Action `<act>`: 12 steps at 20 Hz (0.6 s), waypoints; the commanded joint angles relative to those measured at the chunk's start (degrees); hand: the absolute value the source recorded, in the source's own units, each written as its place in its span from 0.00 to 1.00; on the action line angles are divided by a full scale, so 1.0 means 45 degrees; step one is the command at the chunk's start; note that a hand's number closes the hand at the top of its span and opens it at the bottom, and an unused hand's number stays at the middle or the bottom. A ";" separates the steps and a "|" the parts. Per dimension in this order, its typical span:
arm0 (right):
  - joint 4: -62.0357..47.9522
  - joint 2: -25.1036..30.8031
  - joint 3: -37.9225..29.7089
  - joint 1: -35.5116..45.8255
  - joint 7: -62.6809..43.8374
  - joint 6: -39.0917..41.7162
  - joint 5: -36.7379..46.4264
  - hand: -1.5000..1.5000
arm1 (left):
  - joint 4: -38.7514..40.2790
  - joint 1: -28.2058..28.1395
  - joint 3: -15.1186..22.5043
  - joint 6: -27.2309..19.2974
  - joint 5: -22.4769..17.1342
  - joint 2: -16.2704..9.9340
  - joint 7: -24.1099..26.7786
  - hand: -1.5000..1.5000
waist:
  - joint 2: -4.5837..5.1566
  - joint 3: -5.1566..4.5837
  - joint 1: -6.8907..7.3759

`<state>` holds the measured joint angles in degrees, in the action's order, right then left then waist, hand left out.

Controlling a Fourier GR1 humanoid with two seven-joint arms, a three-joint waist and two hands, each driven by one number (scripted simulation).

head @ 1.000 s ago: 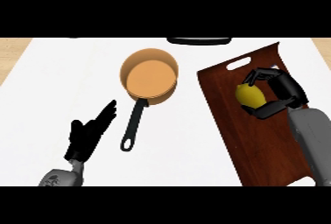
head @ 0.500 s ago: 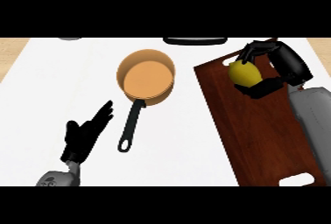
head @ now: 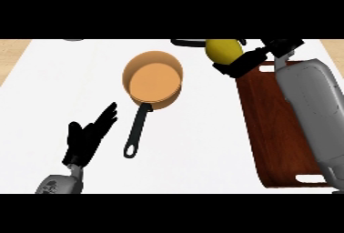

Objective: Pick the lemon from the tray and place it in the pot

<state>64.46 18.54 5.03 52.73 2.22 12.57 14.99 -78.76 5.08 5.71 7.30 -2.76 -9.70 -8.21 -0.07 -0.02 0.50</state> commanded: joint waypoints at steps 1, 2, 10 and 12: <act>-0.1463 -0.0485 0.0423 0.2091 -0.0863 0.0044 0.0900 1.00 | -0.0472 -0.0380 0.0177 0.0073 0.0059 0.0065 -0.0184 0.50 | 0.0055 -0.0003 0.0240; -0.0991 -0.0999 0.0874 0.1867 -0.1483 -0.0024 0.1129 1.00 | 0.0748 0.0615 -0.0062 -0.0166 0.0216 0.0327 0.0187 0.50 | 0.0049 -0.0009 0.0033; -0.3756 -0.2587 0.1814 0.4218 -0.1899 -0.0301 0.2843 1.00 | -0.0556 -0.0194 0.0509 -0.0154 0.0499 0.0493 -0.0284 0.50 | 0.0080 -0.0004 0.0268; -0.4839 -0.2817 0.2079 0.4577 -0.1624 -0.0727 0.3526 1.00 | 0.0170 -0.0039 0.0183 0.0109 0.0335 0.0325 0.0045 0.50 | 0.0130 -0.0010 0.0312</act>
<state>48.94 9.14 11.70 69.75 -5.07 11.31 26.39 -79.17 4.89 6.16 7.67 -1.71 -8.71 -8.02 0.25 0.02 1.50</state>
